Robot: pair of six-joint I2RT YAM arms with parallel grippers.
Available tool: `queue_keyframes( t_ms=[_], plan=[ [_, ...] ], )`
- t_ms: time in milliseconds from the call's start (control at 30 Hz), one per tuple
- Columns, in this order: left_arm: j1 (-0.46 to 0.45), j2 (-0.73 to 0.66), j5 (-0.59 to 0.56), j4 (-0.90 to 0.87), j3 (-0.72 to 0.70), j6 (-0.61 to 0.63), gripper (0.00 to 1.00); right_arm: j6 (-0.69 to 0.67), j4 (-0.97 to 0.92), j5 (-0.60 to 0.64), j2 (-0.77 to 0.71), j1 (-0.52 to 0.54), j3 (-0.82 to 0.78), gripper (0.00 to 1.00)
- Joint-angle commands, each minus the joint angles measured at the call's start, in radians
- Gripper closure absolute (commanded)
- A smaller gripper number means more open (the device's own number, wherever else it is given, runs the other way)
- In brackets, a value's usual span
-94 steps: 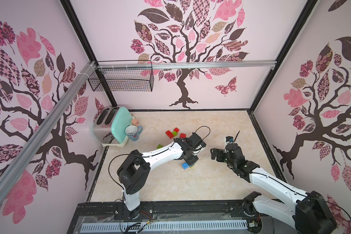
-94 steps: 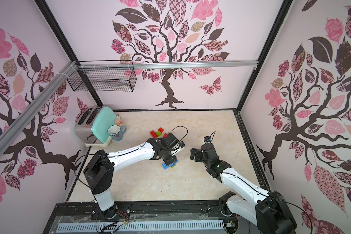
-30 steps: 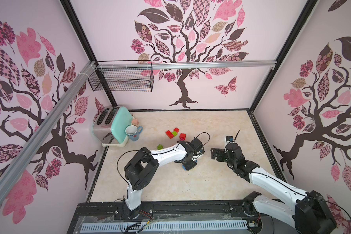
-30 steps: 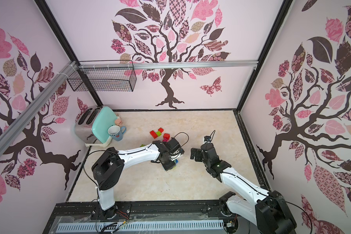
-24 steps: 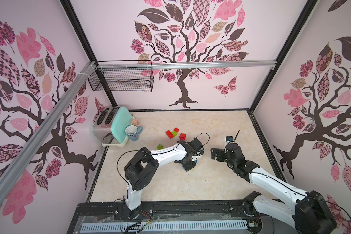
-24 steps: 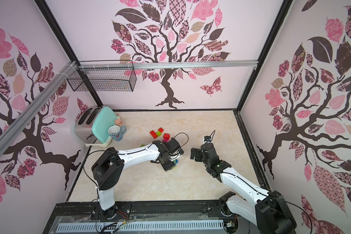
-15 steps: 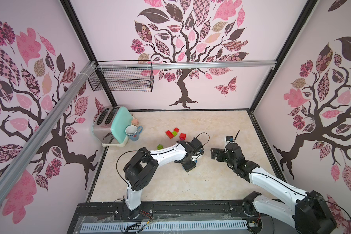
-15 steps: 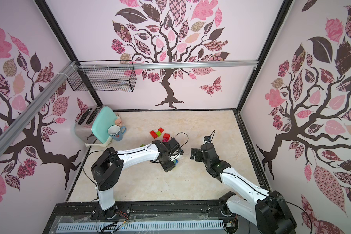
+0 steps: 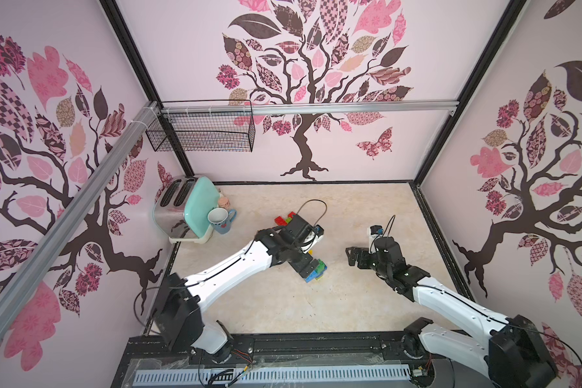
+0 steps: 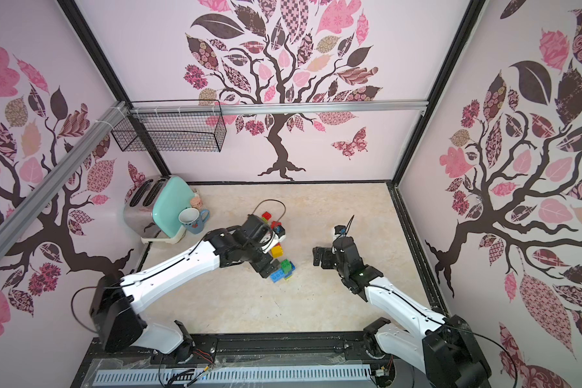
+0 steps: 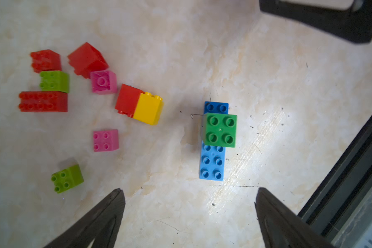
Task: Assemble the number 4 with lego
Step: Assemble the lego brick with the lego brick, then pick up the lego brick from the center of the board.
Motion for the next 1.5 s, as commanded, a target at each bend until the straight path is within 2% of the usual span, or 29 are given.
queue_keyframes(
  t_ms=[0, 167, 233, 267, 367, 433, 567, 667, 800, 967, 1133, 1467],
  plan=[
    [0.040, -0.137, -0.087, 0.187, -0.103, -0.115, 0.02, -0.026, 0.043, -0.137, 0.046, -0.003, 0.078, 0.00],
    [0.067, -0.249, -0.409, 0.317, -0.178, -0.330, 0.02, -0.070, 0.099, -0.364, 0.197, 0.002, 0.187, 0.02],
    [0.077, -0.255, -0.512, 0.298, -0.178, -0.448, 0.02, -0.072, 0.085, -0.356, 0.274, 0.020, 0.246, 0.04],
    [0.090, -0.254, -0.525, 0.283, -0.180, -0.492, 0.02, -0.078, 0.074, -0.341, 0.315, 0.033, 0.279, 0.05],
    [0.141, -0.239, -0.524, 0.216, -0.184, -0.619, 0.02, -0.092, 0.004, -0.289, 0.428, 0.064, 0.389, 0.07],
    [0.187, -0.232, -0.488, 0.182, -0.200, -0.687, 0.02, -0.103, -0.049, -0.296, 0.505, 0.080, 0.469, 0.09],
    [0.269, -0.243, -0.412, 0.178, -0.263, -0.768, 0.02, -0.119, -0.098, -0.245, 0.637, 0.122, 0.595, 0.14],
    [0.299, -0.260, -0.404, 0.172, -0.290, -0.781, 0.02, -0.151, -0.152, -0.241, 0.734, 0.134, 0.704, 0.18],
    [0.308, -0.282, -0.456, 0.136, -0.308, -0.802, 0.02, -0.177, -0.198, -0.308, 0.811, 0.156, 0.802, 0.19],
    [0.316, -0.303, -0.567, 0.064, -0.317, -0.848, 0.02, -0.187, -0.210, -0.251, 0.866, 0.236, 0.875, 0.19],
    [0.330, -0.312, -0.584, 0.031, -0.316, -0.844, 0.02, -0.197, -0.252, -0.245, 0.953, 0.291, 0.959, 0.24],
    [0.336, -0.312, -0.596, -0.007, -0.312, -0.852, 0.02, -0.256, -0.394, -0.044, 1.132, 0.335, 1.177, 0.39]
  ],
)
